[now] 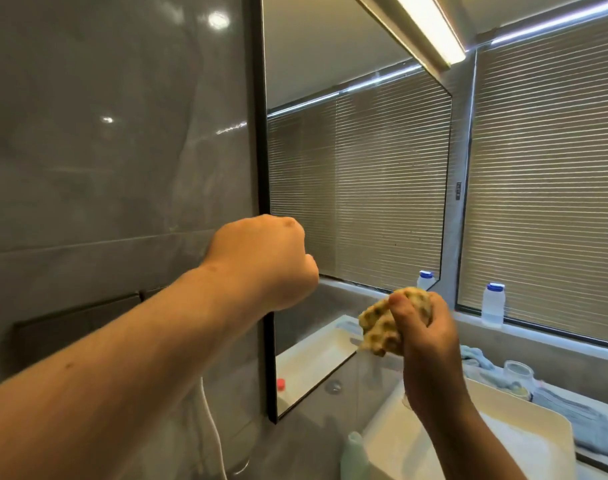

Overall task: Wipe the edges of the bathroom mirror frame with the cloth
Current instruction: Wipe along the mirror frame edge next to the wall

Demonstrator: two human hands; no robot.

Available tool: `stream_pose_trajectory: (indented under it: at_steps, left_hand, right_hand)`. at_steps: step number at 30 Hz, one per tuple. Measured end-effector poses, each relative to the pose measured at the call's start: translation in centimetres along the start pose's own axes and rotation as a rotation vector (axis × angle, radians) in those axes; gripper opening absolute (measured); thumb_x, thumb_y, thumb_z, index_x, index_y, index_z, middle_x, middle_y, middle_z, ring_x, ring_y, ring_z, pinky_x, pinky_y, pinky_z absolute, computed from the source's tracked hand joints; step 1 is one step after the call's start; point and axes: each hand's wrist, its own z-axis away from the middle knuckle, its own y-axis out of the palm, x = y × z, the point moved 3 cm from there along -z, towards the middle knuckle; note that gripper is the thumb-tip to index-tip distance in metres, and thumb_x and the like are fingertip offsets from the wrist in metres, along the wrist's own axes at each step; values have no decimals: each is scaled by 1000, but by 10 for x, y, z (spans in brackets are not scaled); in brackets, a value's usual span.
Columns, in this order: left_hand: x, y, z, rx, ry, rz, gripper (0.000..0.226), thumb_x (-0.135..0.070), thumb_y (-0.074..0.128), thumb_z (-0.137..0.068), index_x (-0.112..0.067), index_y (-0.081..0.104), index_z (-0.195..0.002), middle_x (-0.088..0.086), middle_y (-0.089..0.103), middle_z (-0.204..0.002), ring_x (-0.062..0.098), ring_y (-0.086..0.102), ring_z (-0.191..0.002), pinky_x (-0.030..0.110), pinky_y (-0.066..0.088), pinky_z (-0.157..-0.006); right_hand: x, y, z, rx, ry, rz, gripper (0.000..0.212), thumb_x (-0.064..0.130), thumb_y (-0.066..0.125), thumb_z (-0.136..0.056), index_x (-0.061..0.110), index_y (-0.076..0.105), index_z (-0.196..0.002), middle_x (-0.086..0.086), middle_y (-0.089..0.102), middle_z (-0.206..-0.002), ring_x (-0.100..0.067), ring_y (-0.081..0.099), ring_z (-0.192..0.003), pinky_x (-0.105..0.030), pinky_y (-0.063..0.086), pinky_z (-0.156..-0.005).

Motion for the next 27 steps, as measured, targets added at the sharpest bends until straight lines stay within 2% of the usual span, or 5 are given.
stream_pose_trajectory:
  at_steps: [4, 8, 16, 21, 27]
  left_hand:
    - [14, 4, -22, -58, 124, -349, 31, -46, 49, -88, -19, 53, -103, 5, 44, -103, 27, 46, -110, 37, 37, -88]
    - [44, 5, -49, -26, 96, -706, 104, -68, 48, -84, 4, 11, -150, 25, 11, -158, 40, 6, -148, 53, 10, -120]
    - [65, 19, -79, -88, 129, -862, 137, -94, 30, -67, 12, -6, -146, 35, -11, -155, 48, -9, -145, 59, -1, -118]
    - [75, 23, -79, -172, 178, -837, 136, -97, 15, -65, 14, -18, -137, 35, -18, -153, 48, -15, -144, 57, -5, -118]
    - [74, 20, -72, -175, 158, -844, 138, -97, 13, -63, 15, -16, -140, 34, -13, -155, 47, -10, -146, 56, -4, -119]
  right_hand:
    - [-27, 22, -32, 55, -115, 181, 9, 25, 53, -84, 28, 57, -92, -10, 53, -96, -20, 55, -77, -33, 49, -67]
    - [-38, 44, -65, -11, -271, 415, 38, -3, 55, -84, 29, 49, -104, 4, 55, -101, -4, 58, -88, -25, 48, -75]
    - [-68, 109, -87, 38, -590, 273, 46, 31, 59, -89, 7, 62, -128, -6, 56, -117, -6, 54, -114, -23, 46, -98]
    - [-83, 110, -108, -2, -752, 253, 40, 22, 55, -92, 12, 62, -130, 2, 58, -118, -11, 56, -113, -36, 50, -95]
    - [-92, 91, -177, -204, -651, 332, 37, 28, 51, -95, 13, 66, -125, 0, 56, -107, -21, 58, -99, -43, 51, -89]
